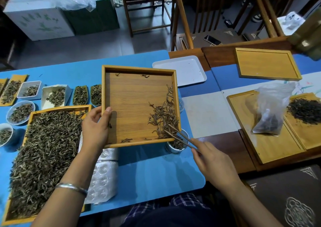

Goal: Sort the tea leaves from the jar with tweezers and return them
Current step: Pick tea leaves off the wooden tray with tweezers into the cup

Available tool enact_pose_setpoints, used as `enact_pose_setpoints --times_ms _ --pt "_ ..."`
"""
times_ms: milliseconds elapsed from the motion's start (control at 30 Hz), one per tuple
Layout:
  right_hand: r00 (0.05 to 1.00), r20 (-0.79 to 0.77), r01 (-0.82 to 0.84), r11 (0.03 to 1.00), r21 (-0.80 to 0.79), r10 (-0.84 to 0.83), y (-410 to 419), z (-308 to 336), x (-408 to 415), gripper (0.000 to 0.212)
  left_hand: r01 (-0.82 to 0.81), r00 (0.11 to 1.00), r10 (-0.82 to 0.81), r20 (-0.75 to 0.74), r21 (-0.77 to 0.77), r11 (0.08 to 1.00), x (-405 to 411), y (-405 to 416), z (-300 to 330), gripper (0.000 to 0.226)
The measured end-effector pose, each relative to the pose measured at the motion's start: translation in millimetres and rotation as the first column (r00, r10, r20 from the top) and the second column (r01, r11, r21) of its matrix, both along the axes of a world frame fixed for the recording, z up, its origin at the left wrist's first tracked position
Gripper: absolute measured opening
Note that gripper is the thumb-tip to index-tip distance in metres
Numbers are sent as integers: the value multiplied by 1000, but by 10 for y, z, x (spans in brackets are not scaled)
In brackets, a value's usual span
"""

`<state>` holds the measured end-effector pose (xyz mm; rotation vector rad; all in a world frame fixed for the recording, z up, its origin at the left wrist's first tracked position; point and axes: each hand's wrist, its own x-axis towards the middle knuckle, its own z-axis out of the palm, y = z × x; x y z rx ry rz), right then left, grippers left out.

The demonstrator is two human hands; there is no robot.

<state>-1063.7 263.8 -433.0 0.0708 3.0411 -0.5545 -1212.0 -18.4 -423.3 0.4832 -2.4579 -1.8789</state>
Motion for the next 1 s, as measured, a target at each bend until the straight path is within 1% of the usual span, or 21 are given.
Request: enact_pose_setpoints --times_ms 233,367,433,567,667,867,1000 --pt "995 101 27 995 -95 -17 101 -36 211 40 -1 1000 1 14 14 1000 14 11 29 21" --pt "994 107 45 991 -130 -31 172 -39 308 33 -1 1000 1 23 23 1000 20 12 35 24" --pt "996 76 57 992 -115 -49 190 -32 345 31 0 1000 0 26 22 1000 24 8 35 24" --pt "994 -57 87 992 -93 -92 135 37 318 30 -10 1000 9 20 20 1000 25 9 27 26" --pt "981 -160 93 992 -87 -106 8 107 129 30 -8 1000 8 18 24 1000 22 7 22 25" --pt "981 -180 67 997 -31 -71 -255 100 -489 35 -5 1000 5 4 17 1000 39 -1 7 30" --pt "989 -119 89 996 22 -86 -312 4 -639 40 -8 1000 8 1 44 999 53 -6 4 30"
